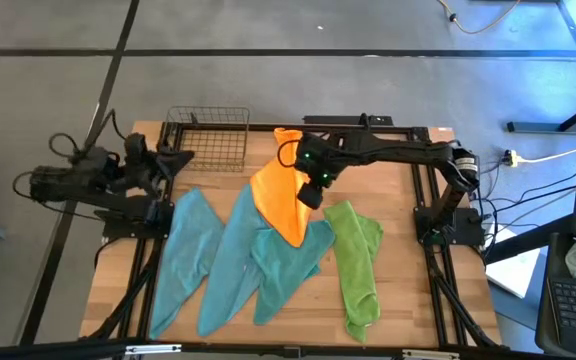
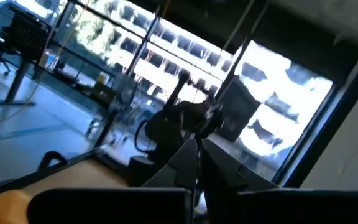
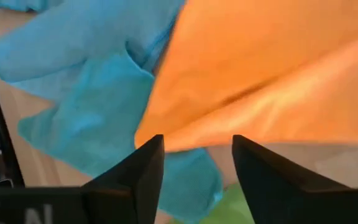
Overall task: Fold microfiber towels
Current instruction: Prepare the microfiber cloths on the table
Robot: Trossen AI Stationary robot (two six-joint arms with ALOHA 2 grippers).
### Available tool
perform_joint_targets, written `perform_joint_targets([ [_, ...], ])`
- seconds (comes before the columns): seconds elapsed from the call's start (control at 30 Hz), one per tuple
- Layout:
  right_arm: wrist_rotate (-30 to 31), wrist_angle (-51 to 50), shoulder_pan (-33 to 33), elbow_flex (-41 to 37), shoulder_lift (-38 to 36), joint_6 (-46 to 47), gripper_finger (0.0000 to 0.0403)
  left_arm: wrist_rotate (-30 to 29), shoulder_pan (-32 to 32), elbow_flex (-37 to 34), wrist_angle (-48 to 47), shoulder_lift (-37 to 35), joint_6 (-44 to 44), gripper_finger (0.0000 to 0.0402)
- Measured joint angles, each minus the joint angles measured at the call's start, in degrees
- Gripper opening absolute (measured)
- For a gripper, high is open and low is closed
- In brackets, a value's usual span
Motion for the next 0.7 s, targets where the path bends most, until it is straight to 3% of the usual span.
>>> perform_joint_targets([
  [0.13,1.71,-0.54,2.79,-3.08,-0.11,-0.28,0.0201,2.2,-0.01,8.71,-5.7,8.56,6.81,0.0014],
  [0.37,1.45,-7.59,5.67,-18.01,-2.11,8.21,0.0202,4.34,-0.02,15.91,-6.73,18.25,12.95,0.0014],
  [0.7,-0.83,4.64,11.59,-37.89,-11.2,23.61,0.0202,6.03,-2.56,18.38,-6.73,24.12,11.02,0.0014],
])
